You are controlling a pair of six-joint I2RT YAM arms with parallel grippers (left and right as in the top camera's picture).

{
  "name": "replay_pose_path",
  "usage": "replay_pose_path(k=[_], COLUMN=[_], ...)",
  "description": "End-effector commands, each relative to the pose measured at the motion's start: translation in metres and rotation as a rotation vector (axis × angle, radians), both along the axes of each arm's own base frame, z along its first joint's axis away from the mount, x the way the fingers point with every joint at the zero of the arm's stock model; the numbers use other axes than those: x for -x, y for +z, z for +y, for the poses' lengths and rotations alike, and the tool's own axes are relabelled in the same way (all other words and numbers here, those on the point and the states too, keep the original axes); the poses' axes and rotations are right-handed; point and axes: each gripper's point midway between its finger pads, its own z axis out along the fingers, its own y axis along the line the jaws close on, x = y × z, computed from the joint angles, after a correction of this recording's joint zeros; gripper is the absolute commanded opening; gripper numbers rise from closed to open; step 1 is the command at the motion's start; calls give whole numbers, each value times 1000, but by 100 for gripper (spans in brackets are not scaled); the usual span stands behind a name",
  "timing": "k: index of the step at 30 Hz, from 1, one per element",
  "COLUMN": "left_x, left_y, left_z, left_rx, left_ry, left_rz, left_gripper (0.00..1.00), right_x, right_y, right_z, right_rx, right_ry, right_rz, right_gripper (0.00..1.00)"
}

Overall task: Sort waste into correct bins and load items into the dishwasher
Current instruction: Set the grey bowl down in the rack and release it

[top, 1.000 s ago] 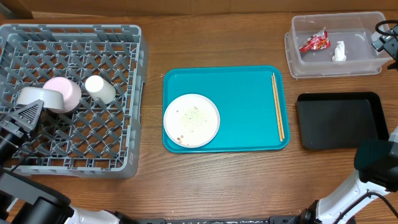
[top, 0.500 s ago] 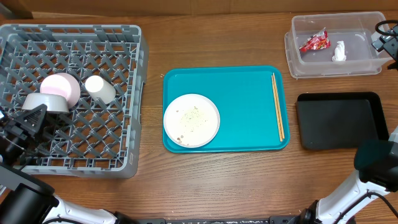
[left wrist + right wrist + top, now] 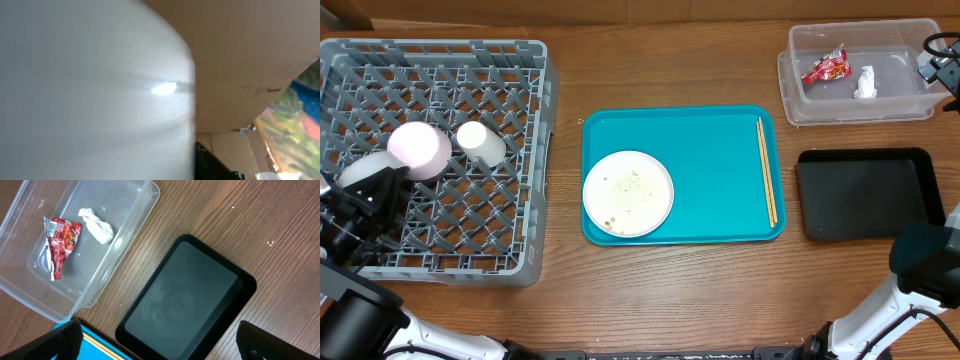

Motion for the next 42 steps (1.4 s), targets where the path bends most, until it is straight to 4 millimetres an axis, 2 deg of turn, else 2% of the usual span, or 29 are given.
replay_pose_path(k=[1, 2, 3, 5, 10, 11, 13, 14, 17, 21, 24, 26, 27, 28, 31, 33, 35, 38, 40, 42], left_x=[0, 0, 1, 2, 7, 9, 12, 15, 20, 24, 26, 25, 24, 23, 24, 35, 44, 34, 20, 10], left_y=[8, 13, 17, 29, 70, 80, 96, 105, 124, 133, 137, 137, 134, 128, 93, 61, 43, 44, 48, 48], left_z=[2, 1, 0, -2, -11, -15, -22, -27, -40, -54, -59, -58, -54, -50, -27, -11, -2, -9, -23, -40], left_rx=[73, 63, 52, 19, -89, -112, -148, -168, -207, -254, -296, -328, -350, -375, -461, -470, -461, -453, -463, -503], left_ry=[0, 0, 0, -1, -2, -2, -6, -7, -11, -1, 4, 13, 23, 39, 124, 203, 255, 239, 190, 132], left_rz=[19, 14, 8, -11, -73, -86, -106, -118, -131, -80, -69, -67, -54, -25, 185, 410, 554, 544, 499, 482], left_gripper=[76, 84, 88, 88, 73, 67, 47, 42, 42, 43, 34, 22, 11, 4, 4, 4, 4, 14, 4, 4], right_x=[1, 1, 1, 1, 1, 1, 1, 1, 1, 1, 1, 1, 1, 1, 1, 1, 1, 1, 1, 1], right_y=[17, 17, 17, 17, 17, 17, 17, 17, 17, 17, 17, 17, 17, 17, 17, 17, 17, 17, 17, 17], right_z=[0, 0, 0, 0, 0, 0, 0, 0, 0, 0, 0, 0, 0, 0, 0, 0, 0, 0, 0, 0], right_rx=[26, 26, 26, 26, 26, 26, 26, 26, 26, 26, 26, 26, 26, 26, 26, 26, 26, 26, 26, 26], right_ry=[-6, -6, -6, -6, -6, -6, -6, -6, -6, -6, -6, -5, -6, -6, -6, -6, -6, -6, -6, -6], right_rz=[-48, -48, -48, -48, -48, -48, -48, -48, -48, -48, -48, -48, -48, -48, -48, -48, -48, -48, -48, -48], right_gripper=[100, 100, 100, 100, 100, 100, 100, 100, 100, 100, 100, 100, 100, 100, 100, 100, 100, 100, 100, 100])
